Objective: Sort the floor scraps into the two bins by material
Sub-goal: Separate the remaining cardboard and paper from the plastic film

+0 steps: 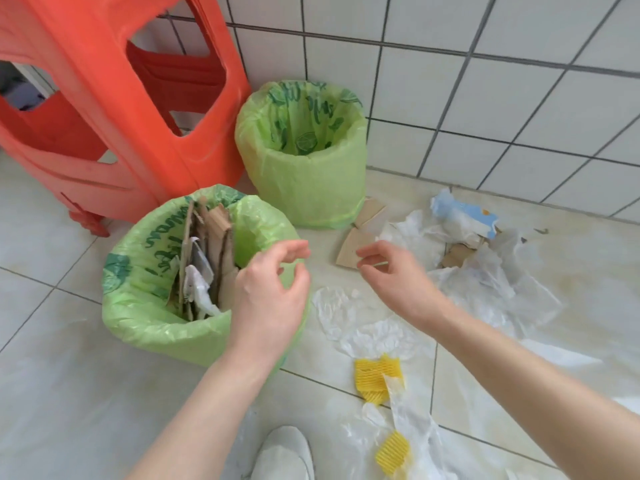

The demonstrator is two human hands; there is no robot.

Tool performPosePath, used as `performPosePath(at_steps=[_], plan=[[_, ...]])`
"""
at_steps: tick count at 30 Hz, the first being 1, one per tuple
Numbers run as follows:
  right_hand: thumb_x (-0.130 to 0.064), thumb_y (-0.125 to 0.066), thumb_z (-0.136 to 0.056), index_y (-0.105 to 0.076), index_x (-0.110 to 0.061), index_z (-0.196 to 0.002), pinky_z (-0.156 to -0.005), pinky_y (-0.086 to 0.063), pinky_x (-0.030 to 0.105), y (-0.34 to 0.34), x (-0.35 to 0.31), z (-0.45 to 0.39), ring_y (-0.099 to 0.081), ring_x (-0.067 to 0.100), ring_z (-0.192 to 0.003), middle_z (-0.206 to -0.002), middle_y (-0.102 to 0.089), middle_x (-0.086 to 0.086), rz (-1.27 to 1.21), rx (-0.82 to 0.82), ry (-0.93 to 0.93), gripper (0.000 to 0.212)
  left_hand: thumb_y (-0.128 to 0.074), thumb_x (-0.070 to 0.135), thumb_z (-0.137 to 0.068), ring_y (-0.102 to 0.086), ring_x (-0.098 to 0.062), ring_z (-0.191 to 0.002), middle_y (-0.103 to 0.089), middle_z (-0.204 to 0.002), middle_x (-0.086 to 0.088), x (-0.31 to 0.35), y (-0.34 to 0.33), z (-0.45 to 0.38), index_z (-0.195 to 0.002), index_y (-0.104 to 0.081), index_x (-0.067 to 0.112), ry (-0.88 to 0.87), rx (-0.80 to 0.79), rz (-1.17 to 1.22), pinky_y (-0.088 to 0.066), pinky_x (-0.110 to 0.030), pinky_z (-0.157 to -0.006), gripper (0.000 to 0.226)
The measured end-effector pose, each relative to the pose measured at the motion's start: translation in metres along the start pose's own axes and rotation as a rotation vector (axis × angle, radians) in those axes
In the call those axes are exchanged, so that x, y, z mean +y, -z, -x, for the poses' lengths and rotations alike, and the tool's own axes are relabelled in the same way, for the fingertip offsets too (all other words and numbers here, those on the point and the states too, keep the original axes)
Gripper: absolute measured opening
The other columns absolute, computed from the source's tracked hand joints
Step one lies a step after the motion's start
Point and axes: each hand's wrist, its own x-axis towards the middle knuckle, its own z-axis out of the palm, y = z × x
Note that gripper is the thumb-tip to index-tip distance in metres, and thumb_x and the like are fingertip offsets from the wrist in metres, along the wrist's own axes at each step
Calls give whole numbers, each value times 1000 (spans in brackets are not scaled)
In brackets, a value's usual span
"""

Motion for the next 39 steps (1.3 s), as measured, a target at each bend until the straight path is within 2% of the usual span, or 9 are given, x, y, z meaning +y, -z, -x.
performPosePath(at_steps=[4, 9, 13, 16, 21, 24, 26, 31, 39], plan=[[-17, -51, -90, -54, -12, -126, -98, -38, 30, 18, 80, 3, -51, 24, -118, -127, -55, 7, 283, 5, -36, 37, -60, 9, -82, -61, -12, -102, -69, -103, 8, -12, -57, 14, -104, -67, 22, -39, -208, -42, -47, -31, -94, 26], [-43, -41, -94, -12, -27, -150, -116, -16, 47, 58, 195, 27, -6, 34, -146, -159, -11, -1, 704, -132, -264, 65, -55, 18, -87, -37, -21, -132, -50, -137, -2, -41, -124, 37, -128, -52, 16, -115, -600, -316, -23, -22, -108, 41], [-46, -41, -94, -8, -28, -150, -115, -24, 46, 71, 252, 67, -8, 32, -145, -160, -2, -7, 695, -192, -393, 68, -43, 39, -95, 4, -29, -147, -1, -160, 4, -66, -157, 46, -149, -18, 28, -145, -864, -689, -9, -45, -119, 61], [-41, -40, -95, -16, -27, -149, -113, -28, 42, 69, 266, 93, -16, 31, -143, -159, -10, -4, 716, -123, -396, 61, -36, 45, -96, 12, -31, -146, 9, -160, 5, -77, -170, 55, -150, -8, 30, -165, -957, -827, -3, -53, -117, 63], [-38, -40, -95, -37, -22, -136, -101, -36, 38, 54, 266, 120, -43, 29, -123, -143, -36, 1, 815, -30, -463, 44, -36, 43, -97, 7, -31, -147, 6, -160, 5, -81, -174, 81, -150, -10, 29, -214, -1008, -799, -9, -48, -118, 61], [-29, -58, -87, -57, -13, -117, -78, -48, 42, 50, 256, 121, -55, 35, -98, -114, -55, 10, 773, 128, -372, 34, -34, 45, -97, 1, -25, -148, -3, -160, 7, -76, -170, 95, -149, -18, 29, -311, -1056, -795, -9, -45, -119, 57], [-23, -66, -82, -61, -10, -110, -68, -50, 43, 53, 252, 114, -54, 38, -89, -105, -56, 13, 745, 215, -270, 31, -33, 47, -97, -7, -21, -147, -13, -159, 7, -72, -168, 100, -147, -23, 29, -373, -1063, -805, -9, -43, -118, 54], [-29, -49, -93, -47, -12, -131, -92, -44, 44, 81, 241, 67, -44, 39, -112, -130, -45, 13, 731, 198, -142, 42, -30, 45, -97, -12, -20, -146, -27, -154, 3, -55, -183, 67, -139, -38, 22, -468, -953, -754, -12, -38, -118, 49], [-35, -42, -96, -9, -25, -150, -113, -24, 49, 104, 234, -2, -11, 39, -142, -157, -9, 10, 730, 130, -82, 65, -37, 31, -97, 7, -26, -147, -6, -160, 0, -15, -246, -34, -144, -29, 19, -749, -832, -931, 1, -43, -118, 49]])
